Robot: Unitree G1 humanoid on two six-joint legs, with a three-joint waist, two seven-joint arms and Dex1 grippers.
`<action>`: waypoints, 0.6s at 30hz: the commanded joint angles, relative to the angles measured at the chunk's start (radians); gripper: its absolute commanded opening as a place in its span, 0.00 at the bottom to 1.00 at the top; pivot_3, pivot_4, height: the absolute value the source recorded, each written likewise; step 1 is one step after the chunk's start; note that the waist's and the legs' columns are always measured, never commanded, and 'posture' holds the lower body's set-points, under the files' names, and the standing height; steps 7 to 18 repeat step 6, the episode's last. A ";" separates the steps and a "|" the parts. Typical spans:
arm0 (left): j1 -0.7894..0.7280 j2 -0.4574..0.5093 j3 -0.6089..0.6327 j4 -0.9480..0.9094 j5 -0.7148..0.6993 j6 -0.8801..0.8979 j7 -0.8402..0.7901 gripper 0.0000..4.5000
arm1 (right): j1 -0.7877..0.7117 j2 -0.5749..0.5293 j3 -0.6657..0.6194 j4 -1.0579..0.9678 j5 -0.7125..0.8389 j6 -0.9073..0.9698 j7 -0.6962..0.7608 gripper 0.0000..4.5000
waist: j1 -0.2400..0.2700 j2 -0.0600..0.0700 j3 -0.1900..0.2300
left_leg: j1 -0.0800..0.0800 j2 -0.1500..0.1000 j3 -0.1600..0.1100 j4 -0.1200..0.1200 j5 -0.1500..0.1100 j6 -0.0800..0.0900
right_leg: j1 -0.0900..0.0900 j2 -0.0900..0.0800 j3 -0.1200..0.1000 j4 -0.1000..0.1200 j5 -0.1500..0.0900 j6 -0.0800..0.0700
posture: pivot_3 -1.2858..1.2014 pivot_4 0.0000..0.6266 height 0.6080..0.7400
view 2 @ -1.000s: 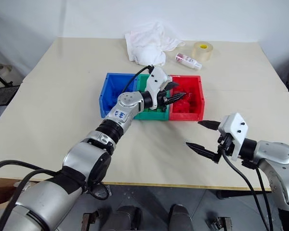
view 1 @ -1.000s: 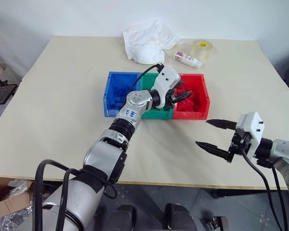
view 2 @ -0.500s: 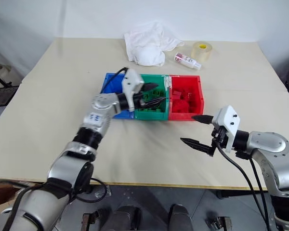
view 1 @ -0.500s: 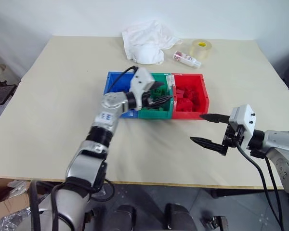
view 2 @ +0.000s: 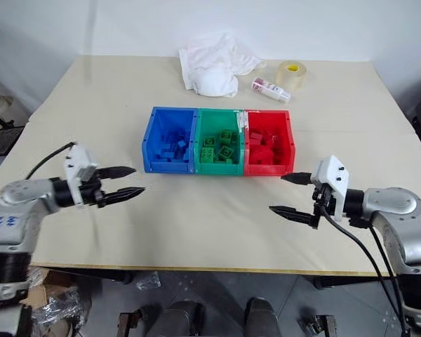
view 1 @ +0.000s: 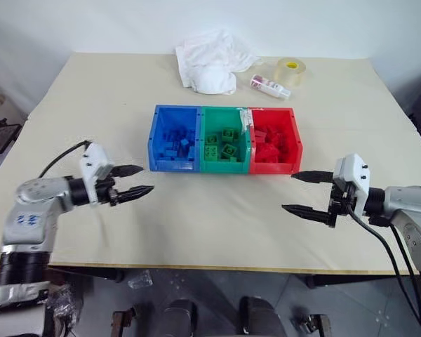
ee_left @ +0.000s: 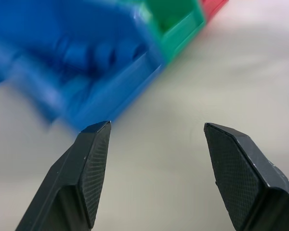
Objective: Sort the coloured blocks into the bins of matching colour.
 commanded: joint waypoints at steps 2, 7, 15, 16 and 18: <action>0.026 0.019 0.065 -0.011 -0.020 -0.062 0.016 0.73 | -0.041 -0.013 -0.001 0.027 -0.010 -0.029 0.031 1.00 | 0.005 0.000 0.000 | 0.000 0.000 0.000 0.000 0.000 0.000 | 0.000 0.000 0.000 0.000 0.000 0.000 | 0.52 0.24 1.00; 0.037 0.002 0.075 -0.021 -0.037 -0.086 0.023 0.73 | -0.048 -0.003 -0.007 0.048 -0.015 -0.027 0.030 1.00 | 0.005 0.000 0.000 | 0.000 0.000 0.000 0.000 0.000 0.000 | 0.000 0.000 0.000 0.000 0.000 0.000 | 0.52 0.24 1.00; 0.037 0.002 0.075 -0.021 -0.037 -0.086 0.023 0.73 | -0.048 -0.003 -0.007 0.048 -0.015 -0.027 0.030 1.00 | 0.005 0.000 0.000 | 0.000 0.000 0.000 0.000 0.000 0.000 | 0.000 0.000 0.000 0.000 0.000 0.000 | 0.52 0.24 1.00; 0.037 0.002 0.075 -0.021 -0.037 -0.086 0.023 0.73 | -0.048 -0.003 -0.007 0.048 -0.015 -0.027 0.030 1.00 | 0.005 0.000 0.000 | 0.000 0.000 0.000 0.000 0.000 0.000 | 0.000 0.000 0.000 0.000 0.000 0.000 | 0.52 0.24 1.00; 0.037 0.002 0.075 -0.021 -0.037 -0.086 0.023 0.73 | -0.048 -0.003 -0.007 0.048 -0.015 -0.027 0.030 1.00 | 0.005 0.000 0.000 | 0.000 0.000 0.000 0.000 0.000 0.000 | 0.000 0.000 0.000 0.000 0.000 0.000 | 0.52 0.24 1.00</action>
